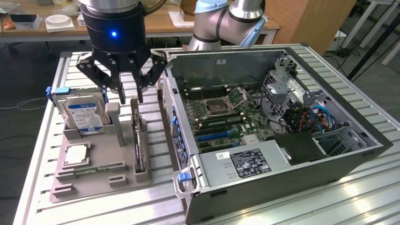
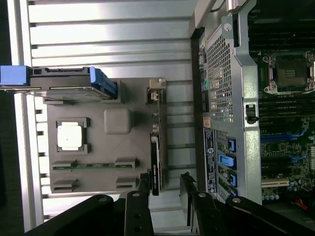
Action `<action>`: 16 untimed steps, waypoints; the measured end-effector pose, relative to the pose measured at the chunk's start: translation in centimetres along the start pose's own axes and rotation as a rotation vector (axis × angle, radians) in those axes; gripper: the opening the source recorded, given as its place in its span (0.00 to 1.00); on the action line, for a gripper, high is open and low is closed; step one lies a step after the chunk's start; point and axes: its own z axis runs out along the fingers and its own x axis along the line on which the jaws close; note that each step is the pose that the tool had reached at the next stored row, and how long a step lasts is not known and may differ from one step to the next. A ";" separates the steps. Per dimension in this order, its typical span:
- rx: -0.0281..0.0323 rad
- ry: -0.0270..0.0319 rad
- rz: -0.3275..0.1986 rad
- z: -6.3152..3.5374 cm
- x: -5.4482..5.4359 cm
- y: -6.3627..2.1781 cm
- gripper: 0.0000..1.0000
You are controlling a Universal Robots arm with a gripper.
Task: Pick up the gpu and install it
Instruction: 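Pick up the gpu and move the gpu toward the slot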
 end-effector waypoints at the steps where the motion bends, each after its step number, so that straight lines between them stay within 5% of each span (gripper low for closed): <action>1: 0.0000 0.0000 0.000 0.00 0.0 0.00 0.38; 16: 0.0000 0.0000 0.000 0.68 0.0 -0.03 0.38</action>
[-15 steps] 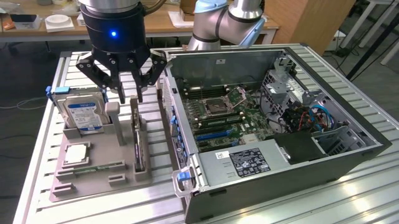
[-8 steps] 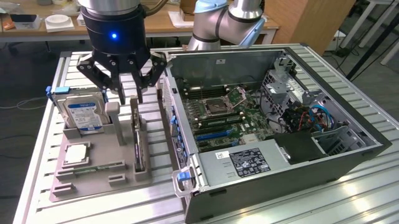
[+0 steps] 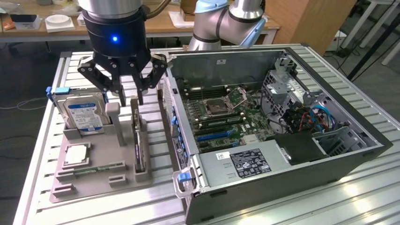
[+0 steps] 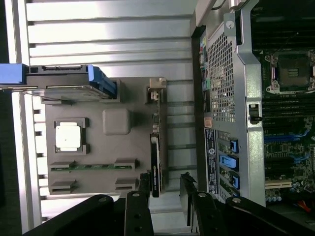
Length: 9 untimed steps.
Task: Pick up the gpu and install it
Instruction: 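Pick up the gpu and move the gpu toward the slot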
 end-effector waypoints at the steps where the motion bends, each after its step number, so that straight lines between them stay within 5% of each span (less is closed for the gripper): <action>1: 0.0000 0.0000 0.000 0.04 0.0 0.00 0.38; 9: 0.0000 0.0000 0.000 0.35 0.0 -0.02 0.38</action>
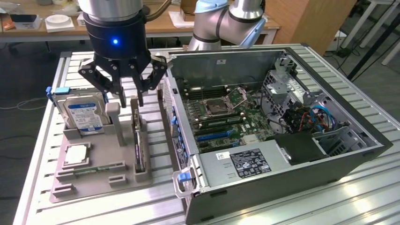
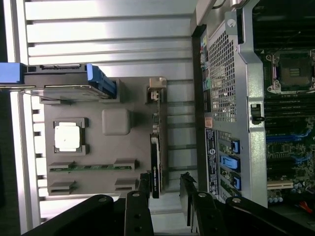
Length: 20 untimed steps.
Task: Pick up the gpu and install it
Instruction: 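Pick up the gpu and move the gpu toward the slot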
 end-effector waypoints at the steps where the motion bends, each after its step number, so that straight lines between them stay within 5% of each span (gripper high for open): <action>1: 0.0000 0.0000 0.000 0.04 0.0 0.00 0.38; 20: 0.0000 0.0000 0.000 0.89 0.0 -0.04 0.38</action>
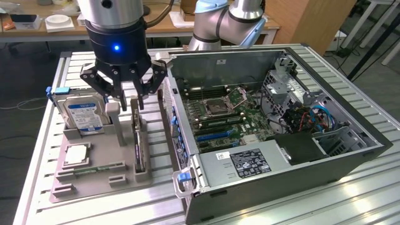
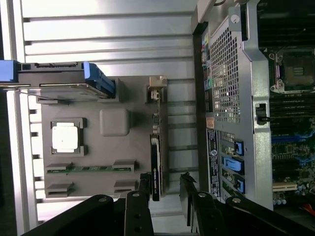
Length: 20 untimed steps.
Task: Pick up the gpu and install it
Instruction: 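Pick up the gpu and move the gpu toward the slot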
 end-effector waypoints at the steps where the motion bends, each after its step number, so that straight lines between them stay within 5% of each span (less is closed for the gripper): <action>1: 0.0000 0.0000 0.000 0.05 0.0 0.00 0.38; 20: -0.0001 -0.0001 0.000 1.08 0.0 -0.05 0.38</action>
